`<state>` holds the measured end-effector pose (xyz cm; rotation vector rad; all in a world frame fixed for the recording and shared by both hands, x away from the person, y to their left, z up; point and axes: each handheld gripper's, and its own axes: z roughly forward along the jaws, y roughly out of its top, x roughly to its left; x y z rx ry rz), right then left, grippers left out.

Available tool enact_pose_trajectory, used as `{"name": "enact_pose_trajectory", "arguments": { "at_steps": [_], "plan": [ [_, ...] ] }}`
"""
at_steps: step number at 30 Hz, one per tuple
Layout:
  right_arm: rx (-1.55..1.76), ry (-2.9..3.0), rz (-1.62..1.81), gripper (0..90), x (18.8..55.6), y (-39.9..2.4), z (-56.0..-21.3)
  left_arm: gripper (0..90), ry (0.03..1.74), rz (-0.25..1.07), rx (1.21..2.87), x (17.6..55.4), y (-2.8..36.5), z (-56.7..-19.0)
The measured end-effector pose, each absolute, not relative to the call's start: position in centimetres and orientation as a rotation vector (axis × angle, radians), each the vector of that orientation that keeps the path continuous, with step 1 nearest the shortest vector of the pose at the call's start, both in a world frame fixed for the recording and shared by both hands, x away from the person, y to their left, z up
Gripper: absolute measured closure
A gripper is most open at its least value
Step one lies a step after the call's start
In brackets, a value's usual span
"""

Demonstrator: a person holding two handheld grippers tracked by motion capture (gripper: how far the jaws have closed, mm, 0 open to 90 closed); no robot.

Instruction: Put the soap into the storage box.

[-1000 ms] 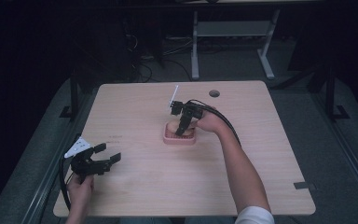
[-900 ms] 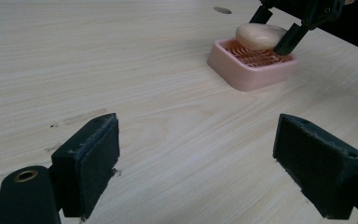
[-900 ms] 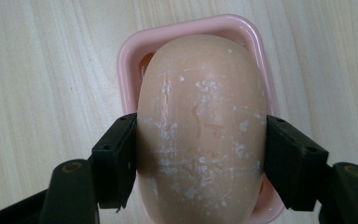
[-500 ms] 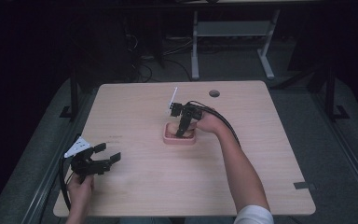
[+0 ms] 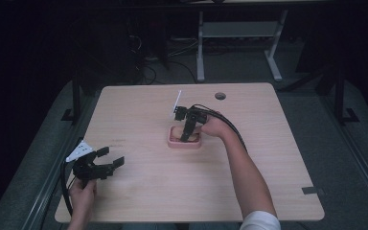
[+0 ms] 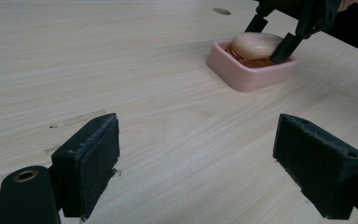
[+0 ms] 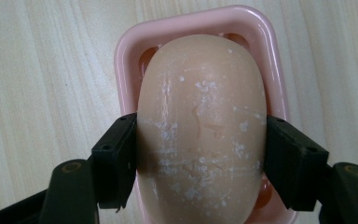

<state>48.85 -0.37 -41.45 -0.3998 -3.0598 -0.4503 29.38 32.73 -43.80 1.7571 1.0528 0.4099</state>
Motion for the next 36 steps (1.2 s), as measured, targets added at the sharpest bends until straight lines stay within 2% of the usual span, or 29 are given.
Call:
{"name": "enact_pose_trajectory", "arguments": {
  "at_steps": [21, 36],
  "plan": [
    [-0.416, -3.073, -0.476, 33.2, 48.8, -0.6, -41.0, 14.3, 1.049, 0.41, 1.758, 29.3, 32.7, -43.8],
    [-0.486, -3.057, -0.564, 27.4, 48.1, -2.5, -40.0, 14.2, 1.046, 0.408, 1.757, 29.3, 32.7, -43.7]
  ]
}}
